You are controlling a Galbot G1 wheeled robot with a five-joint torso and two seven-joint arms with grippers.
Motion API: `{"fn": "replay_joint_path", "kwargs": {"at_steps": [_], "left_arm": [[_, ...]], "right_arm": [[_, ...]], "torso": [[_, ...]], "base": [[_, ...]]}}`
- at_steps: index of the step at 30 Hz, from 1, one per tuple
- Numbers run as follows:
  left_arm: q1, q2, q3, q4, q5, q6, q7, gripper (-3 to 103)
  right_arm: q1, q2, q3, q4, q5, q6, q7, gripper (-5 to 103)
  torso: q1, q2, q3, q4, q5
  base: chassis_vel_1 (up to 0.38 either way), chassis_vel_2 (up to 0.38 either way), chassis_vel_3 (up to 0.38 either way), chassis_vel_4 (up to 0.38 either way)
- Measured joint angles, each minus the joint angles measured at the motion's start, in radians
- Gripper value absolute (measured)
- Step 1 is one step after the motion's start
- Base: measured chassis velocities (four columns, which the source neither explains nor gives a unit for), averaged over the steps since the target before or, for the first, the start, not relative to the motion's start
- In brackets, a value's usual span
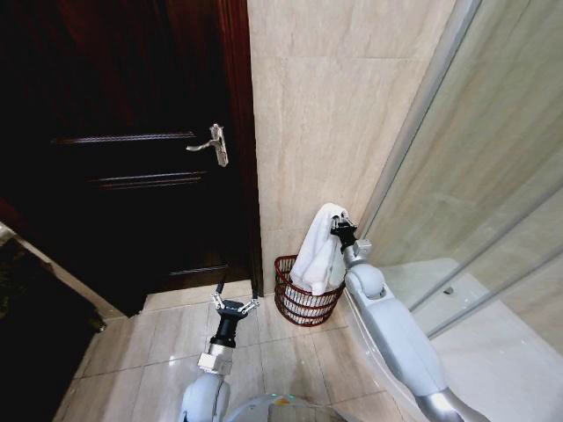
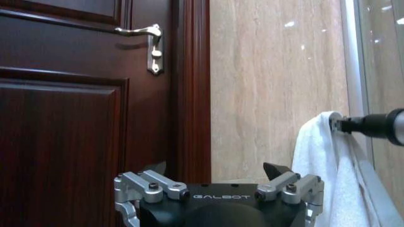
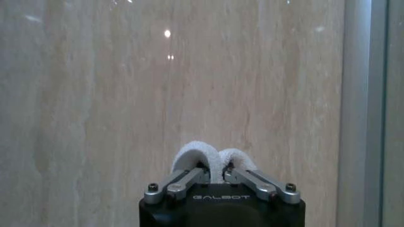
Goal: Discard the used towel into the hamper.
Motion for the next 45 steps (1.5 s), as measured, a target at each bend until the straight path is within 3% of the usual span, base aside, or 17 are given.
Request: {"fn": "replay_joint_path", "kwargs": {"at_steps": [21, 45], "left_arm": [[0.026, 0.014, -0.007, -0.036, -0.038, 0.014, -0.004, 100], [0.051, 0.034, -0.008, -0.074, -0.053, 0.015, -0.003, 100]], "right_arm": [[-0.028, 0.076, 0.067, -0.137, -0.013, 0.051, -0.034, 7], [-0.066, 0.093, 0.100, -0.196, -0.030, 0.067, -0.049, 7]], "torso": [[0.001, 0.002, 0.001, 0.0000, -0.0001], [0.001, 0.003, 0.002, 0.0000, 0.0000]], "base": [[0.000, 0.000, 0.000, 0.000], [0.000, 0.000, 0.000, 0.000]]}}
